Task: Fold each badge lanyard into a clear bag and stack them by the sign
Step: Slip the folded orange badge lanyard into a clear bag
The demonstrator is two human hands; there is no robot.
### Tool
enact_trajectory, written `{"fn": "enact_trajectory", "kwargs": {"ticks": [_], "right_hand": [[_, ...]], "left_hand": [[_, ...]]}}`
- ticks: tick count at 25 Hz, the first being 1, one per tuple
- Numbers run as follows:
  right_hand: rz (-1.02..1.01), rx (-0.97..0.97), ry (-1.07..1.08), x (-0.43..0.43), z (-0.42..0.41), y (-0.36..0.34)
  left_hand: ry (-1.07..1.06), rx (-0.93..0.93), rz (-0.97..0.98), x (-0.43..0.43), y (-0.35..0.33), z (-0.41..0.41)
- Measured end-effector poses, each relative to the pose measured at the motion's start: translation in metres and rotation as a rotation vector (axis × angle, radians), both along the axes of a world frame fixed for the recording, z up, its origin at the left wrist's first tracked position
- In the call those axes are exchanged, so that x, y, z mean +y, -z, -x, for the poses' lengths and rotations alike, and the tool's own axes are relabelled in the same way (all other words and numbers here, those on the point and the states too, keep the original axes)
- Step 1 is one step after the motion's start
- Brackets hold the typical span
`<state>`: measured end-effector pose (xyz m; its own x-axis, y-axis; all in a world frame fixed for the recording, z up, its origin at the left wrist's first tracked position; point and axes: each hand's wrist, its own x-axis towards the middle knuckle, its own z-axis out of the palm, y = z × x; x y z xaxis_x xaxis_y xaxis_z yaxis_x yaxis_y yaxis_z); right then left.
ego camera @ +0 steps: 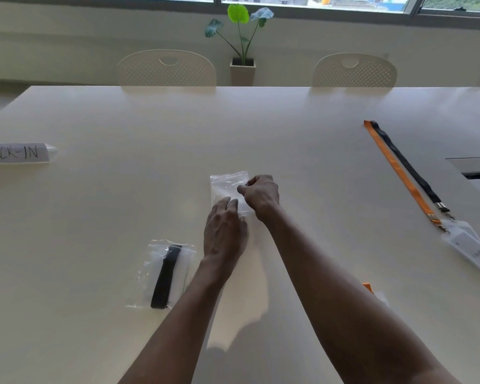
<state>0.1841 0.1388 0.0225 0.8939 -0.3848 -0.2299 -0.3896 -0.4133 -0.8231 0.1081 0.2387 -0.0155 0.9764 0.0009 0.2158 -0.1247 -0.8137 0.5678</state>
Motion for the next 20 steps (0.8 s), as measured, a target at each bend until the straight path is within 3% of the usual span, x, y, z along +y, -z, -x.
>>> {"fn": "enact_trajectory", "kwargs": {"ticks": [6, 12, 16, 20], "right_hand": [[-0.08, -0.11, -0.025, -0.005, 0.007, -0.005], [-0.126, -0.353, -0.068, -0.016, 0.051, -0.049], [0.121, -0.571, -0.168, -0.024, 0.12, -0.071], [0.44, -0.835, -0.221, -0.044, 0.2, -0.071]], "left_hand": [[0.019, -0.034, 0.06, 0.002, -0.011, 0.008], [-0.089, -0.162, 0.412, -0.002, -0.058, 0.032], [-0.192, -0.068, 0.843, 0.004, -0.104, 0.049], [-0.096, 0.146, 1.103, 0.005, -0.13, 0.089]]}}
